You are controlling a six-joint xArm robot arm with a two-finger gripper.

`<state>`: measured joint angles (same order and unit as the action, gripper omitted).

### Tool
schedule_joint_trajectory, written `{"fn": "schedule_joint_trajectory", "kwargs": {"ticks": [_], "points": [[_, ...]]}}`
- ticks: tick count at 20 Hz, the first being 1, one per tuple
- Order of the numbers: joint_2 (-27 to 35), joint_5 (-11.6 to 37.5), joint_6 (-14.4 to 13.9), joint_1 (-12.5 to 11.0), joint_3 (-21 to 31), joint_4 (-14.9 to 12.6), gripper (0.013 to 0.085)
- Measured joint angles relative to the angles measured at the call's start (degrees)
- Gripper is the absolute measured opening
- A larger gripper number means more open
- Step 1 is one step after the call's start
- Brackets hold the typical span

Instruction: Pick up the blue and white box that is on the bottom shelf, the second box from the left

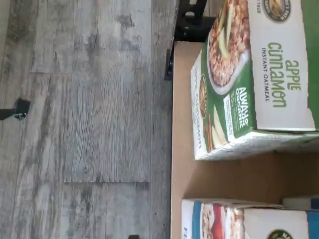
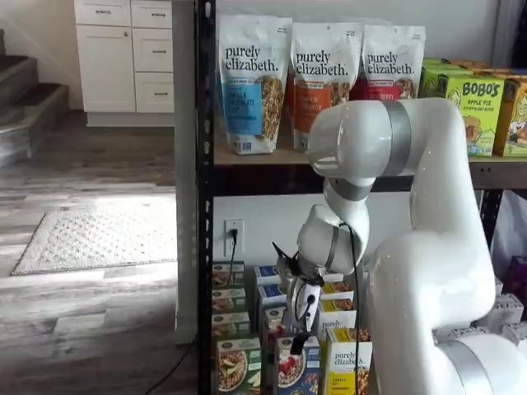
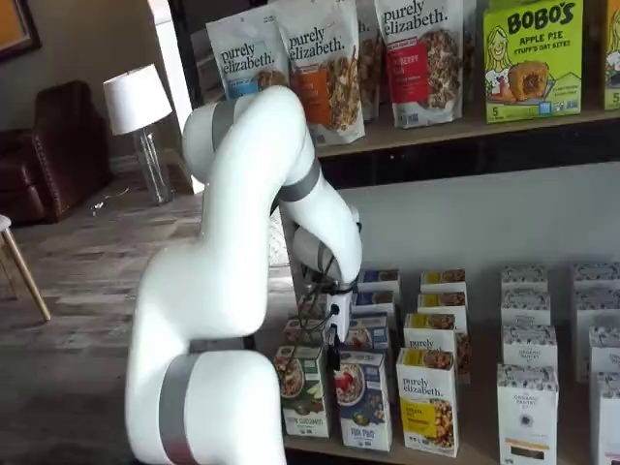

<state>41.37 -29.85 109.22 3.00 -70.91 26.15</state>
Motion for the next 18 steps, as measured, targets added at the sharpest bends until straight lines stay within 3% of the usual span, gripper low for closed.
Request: {"fn": "schedule_joint_trajectory", "kwargs": {"ticks": [1, 2, 3, 7, 10, 18], "points": [[0.2, -0.4, -1.5, 0.0, -0.4, -1.7, 0.085], [1.0, -1.2, -4.7, 0.2, -1.6, -5.2, 0.085], [1.7, -1.5, -6.0, 0.4, -2.4, -6.5, 0.085], [3.4, -1.4, -6.1, 0.9, -4.4, -5.9, 0.085], [4.0, 1.5, -5.1, 1.3, -4.2, -4.5, 0.085], [5.9, 5.6, -4.5, 0.3, -4.6, -5.4, 0.085]]}}
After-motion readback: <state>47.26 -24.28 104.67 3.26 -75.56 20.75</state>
